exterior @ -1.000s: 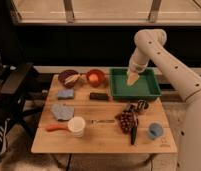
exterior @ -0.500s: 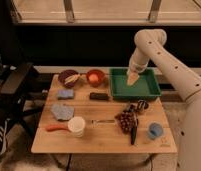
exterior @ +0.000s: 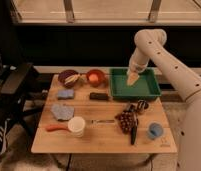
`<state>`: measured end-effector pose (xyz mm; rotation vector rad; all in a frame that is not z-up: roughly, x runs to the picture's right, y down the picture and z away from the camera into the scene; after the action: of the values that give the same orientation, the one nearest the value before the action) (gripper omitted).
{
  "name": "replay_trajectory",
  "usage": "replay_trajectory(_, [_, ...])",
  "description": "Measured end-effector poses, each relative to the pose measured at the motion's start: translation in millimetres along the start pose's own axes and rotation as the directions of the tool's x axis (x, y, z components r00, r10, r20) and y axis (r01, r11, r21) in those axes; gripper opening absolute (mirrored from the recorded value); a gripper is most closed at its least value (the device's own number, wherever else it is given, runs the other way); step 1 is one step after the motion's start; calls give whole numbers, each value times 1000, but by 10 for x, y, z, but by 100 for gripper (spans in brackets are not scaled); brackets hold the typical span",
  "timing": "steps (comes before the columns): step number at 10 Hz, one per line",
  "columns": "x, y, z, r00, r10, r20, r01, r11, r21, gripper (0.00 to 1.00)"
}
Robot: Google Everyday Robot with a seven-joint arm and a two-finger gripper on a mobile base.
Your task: Wipe table surface with eraser
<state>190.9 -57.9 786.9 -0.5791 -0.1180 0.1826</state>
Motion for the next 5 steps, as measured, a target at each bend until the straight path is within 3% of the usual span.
replay_trajectory(3, [-61,12,25,999,-42,19,42,999,-7,54])
replay_trajectory(5, [-253,15,17,993,-116,35,116,993,-2,54])
